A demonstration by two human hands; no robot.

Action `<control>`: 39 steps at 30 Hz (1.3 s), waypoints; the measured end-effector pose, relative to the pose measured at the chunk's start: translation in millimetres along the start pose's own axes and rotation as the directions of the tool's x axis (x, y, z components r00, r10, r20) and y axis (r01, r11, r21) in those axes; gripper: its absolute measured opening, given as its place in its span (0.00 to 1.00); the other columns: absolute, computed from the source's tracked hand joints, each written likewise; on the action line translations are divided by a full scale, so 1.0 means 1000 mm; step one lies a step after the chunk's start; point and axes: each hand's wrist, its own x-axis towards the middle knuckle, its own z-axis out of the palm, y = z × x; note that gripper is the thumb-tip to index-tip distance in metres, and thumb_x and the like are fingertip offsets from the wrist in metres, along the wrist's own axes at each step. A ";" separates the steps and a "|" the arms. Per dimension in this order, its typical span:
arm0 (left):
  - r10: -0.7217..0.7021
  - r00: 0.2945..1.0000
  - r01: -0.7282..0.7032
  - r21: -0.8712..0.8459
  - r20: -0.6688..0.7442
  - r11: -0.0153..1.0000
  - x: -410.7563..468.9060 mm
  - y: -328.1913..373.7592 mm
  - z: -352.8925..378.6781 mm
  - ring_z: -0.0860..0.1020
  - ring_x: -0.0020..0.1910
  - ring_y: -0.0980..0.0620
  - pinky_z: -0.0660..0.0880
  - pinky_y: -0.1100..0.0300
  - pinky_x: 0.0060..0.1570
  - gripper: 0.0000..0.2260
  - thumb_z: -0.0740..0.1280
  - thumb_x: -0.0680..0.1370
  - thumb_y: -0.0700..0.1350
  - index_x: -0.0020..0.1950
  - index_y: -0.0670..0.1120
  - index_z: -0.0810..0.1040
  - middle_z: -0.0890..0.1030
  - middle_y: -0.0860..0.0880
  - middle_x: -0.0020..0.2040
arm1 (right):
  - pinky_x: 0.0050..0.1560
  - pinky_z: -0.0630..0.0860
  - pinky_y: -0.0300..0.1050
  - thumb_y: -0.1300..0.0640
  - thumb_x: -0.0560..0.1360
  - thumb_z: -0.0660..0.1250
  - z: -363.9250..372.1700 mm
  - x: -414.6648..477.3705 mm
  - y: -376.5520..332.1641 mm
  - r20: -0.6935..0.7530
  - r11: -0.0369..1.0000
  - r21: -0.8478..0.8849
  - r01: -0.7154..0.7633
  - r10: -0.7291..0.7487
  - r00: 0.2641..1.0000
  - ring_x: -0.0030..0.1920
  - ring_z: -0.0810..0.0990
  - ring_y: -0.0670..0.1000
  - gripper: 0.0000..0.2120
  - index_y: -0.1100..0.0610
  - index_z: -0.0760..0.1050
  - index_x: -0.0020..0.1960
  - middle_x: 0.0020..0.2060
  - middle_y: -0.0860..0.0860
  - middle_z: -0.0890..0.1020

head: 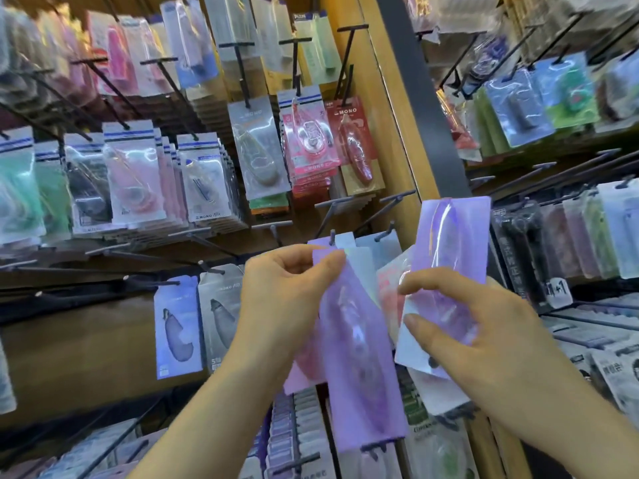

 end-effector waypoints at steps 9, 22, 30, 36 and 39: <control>0.105 0.977 -0.084 0.120 -0.186 0.989 0.045 -0.022 0.018 0.77 0.33 0.57 0.77 0.57 0.40 0.10 0.72 0.76 0.42 0.37 0.53 0.83 0.83 0.55 0.32 | 0.44 0.70 0.24 0.47 0.68 0.69 -0.001 -0.005 0.010 0.023 0.995 0.030 0.094 -0.094 0.995 0.46 0.77 0.36 0.14 0.30 0.76 0.50 0.45 0.39 0.78; 0.088 0.978 -0.027 0.304 -0.188 0.952 0.051 -0.032 0.024 0.64 0.26 0.58 0.62 0.60 0.33 0.17 0.63 0.81 0.45 0.35 0.41 0.77 0.69 0.57 0.24 | 0.47 0.68 0.21 0.49 0.69 0.69 0.002 -0.005 0.011 0.067 0.982 0.115 0.147 -0.156 0.986 0.46 0.77 0.34 0.20 0.28 0.75 0.56 0.47 0.35 0.75; 0.326 0.945 -0.232 0.740 0.018 0.632 0.009 -0.042 0.005 0.76 0.57 0.46 0.75 0.50 0.52 0.30 0.71 0.75 0.41 0.74 0.48 0.65 0.72 0.48 0.65 | 0.44 0.76 0.33 0.47 0.69 0.68 -0.004 -0.006 0.014 0.195 0.989 0.141 0.050 -0.077 0.978 0.45 0.79 0.42 0.32 0.20 0.60 0.64 0.59 0.35 0.74; 0.527 0.764 -0.475 0.877 0.372 0.070 0.002 -0.059 -0.002 0.73 0.68 0.39 0.72 0.43 0.63 0.21 0.69 0.74 0.50 0.66 0.49 0.78 0.73 0.40 0.70 | 0.48 0.78 0.46 0.56 0.73 0.71 -0.003 -0.007 0.015 0.143 0.988 0.154 0.011 -0.034 0.989 0.56 0.74 0.33 0.36 0.22 0.57 0.63 0.62 0.21 0.65; 0.422 0.782 -0.498 0.867 0.458 -0.019 0.010 -0.056 -0.004 0.69 0.72 0.40 0.66 0.40 0.68 0.23 0.67 0.72 0.53 0.67 0.52 0.76 0.71 0.39 0.72 | 0.48 0.80 0.53 0.57 0.72 0.72 -0.003 -0.009 0.014 0.150 0.986 0.163 -0.039 0.014 0.989 0.55 0.75 0.37 0.39 0.21 0.55 0.62 0.61 0.21 0.65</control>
